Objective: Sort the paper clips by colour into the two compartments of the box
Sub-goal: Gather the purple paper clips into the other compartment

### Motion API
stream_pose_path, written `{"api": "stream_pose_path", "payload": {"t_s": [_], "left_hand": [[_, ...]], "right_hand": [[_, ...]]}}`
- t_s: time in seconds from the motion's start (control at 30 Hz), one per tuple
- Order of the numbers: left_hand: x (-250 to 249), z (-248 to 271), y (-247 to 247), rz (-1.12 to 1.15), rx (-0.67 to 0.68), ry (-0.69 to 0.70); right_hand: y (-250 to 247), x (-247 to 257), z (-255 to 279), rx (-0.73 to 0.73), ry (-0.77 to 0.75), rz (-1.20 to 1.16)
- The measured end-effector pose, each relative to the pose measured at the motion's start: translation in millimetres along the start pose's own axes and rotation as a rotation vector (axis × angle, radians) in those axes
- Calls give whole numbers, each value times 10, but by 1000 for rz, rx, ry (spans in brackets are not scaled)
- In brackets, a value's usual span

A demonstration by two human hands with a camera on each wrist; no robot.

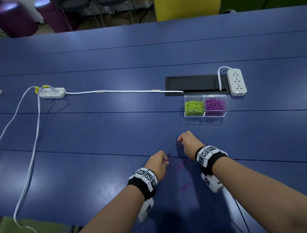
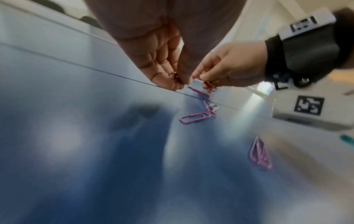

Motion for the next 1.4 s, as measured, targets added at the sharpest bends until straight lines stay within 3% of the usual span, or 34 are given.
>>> {"api": "stream_pose_path", "payload": {"t_s": [0.13,0.2,0.33,0.47,0.63,1.17,1.27,1.33,1.4], "left_hand": [[129,108,7,336,-27,-18],[149,108,21,483,14,-75],[136,85,81,656,50,-193],[108,133,128,214,72,-125],[117,206,214,-186,131,-16],[-104,103,132,-92,169,46],[-124,148,217,-83,213,63],[-147,179,264,-94,229,59],[-197,211,302,-118,248,60]], "right_hand": [[-150,-143,79,-131,61,-269],[-148,-147,157,-101,61,-351],[15,-52,312,71,-95,-67],[263,23,403,113,-263,206],[400,7,433,87,-255,350],[519,70,510,112,15,224],[482,47,539,-54,-104,236],[445,-20,552,-94,-100,167],[397,-121,586,-41,42,-38]]}}
Point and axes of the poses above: each hand's wrist, its own z-axis away from the middle knuckle, its own y-axis out of the palm, x = y × z, the point moved 1 cm from there along -z, towards the middle knuckle, and after that the axes turned 10 degrees about x, right-handed, at the moved point
